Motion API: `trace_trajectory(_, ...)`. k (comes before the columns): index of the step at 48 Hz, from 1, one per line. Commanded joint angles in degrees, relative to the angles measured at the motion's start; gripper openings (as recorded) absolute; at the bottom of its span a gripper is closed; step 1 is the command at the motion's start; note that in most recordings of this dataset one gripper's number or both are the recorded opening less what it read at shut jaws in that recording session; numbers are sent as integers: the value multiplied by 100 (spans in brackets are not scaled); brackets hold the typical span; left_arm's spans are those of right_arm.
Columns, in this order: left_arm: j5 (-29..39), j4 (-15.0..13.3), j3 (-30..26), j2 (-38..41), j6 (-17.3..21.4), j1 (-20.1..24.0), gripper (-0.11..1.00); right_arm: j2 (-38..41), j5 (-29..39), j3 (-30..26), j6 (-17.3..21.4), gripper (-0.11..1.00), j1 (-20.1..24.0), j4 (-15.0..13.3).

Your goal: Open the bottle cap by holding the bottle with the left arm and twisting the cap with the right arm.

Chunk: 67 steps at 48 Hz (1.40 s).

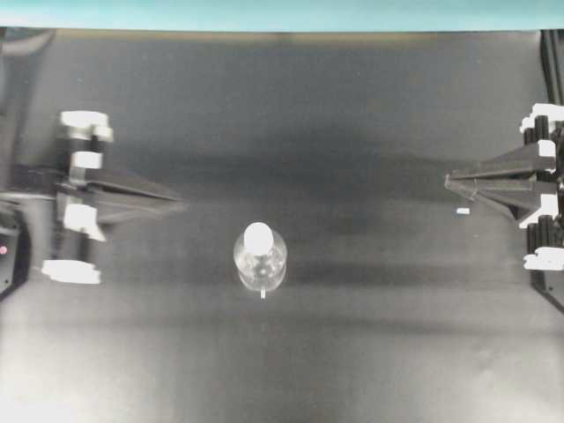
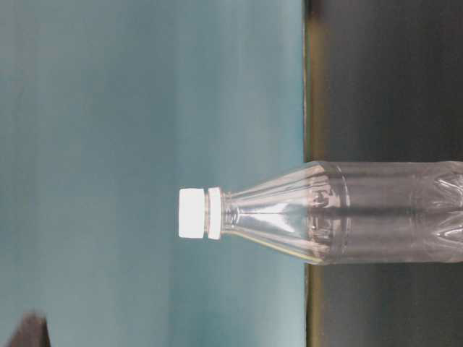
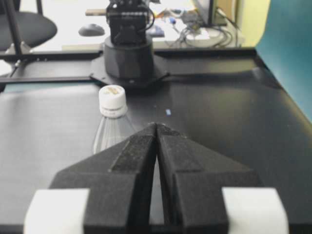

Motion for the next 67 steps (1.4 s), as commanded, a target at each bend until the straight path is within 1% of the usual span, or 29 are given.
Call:
trace_trajectory(1, -88, 18, -360, 413, 0, -9, 27, 53, -26, -123, 79, 0, -35, 18)
trace_trajectory(4, -123, 18, -527, 677, -9, -26, 45, 35, -18, -123, 123, 0, -35, 18)
trace_trajectory(10, -176, 18, -791, 1099, -88, -88, 83, 0, 44, -123, 193, 0, -26, 18)
trace_trajectory(13, -176, 18, -853, 1266, -97, -105, 95, -9, 70, -141, 229, 0, -18, 18)
trace_trajectory(14, -176, 18, -861, 1354, -105, -105, 97, -26, 70, -141, 237, 0, -9, 18)
trace_trajectory(20, -211, 26, -958, 1819, -132, -158, 93, -88, 97, -193, 272, 0, 62, 18)
trace_trajectory(27, -457, 18, -1020, 2285, -167, -185, 95, -176, 343, -255, 281, 0, 141, 18)
trace_trajectory(34, -1116, 26, -826, 2725, -325, -193, 95, -193, 650, -439, 281, 0, 149, 79)
trace_trajectory(40, -1802, 18, -554, 3155, -554, -202, 95, -149, 993, -677, 281, 0, 149, 79)
trace_trajectory(46, -2232, 18, -404, 3542, -721, -202, 96, -97, 1292, -888, 299, 0, 149, 79)
trace_trajectory(51, -2268, 26, -404, 3902, -738, -202, 96, -44, 1415, -967, 343, 0, 141, 114)
trace_trajectory(59, -2241, 18, -422, 4430, -765, -176, 96, 105, 1450, -967, 686, 0, 149, 132)
trace_trajectory(67, -2215, 18, -404, 4641, -765, -158, 96, 299, 1617, -1002, 958, 0, 149, 132)
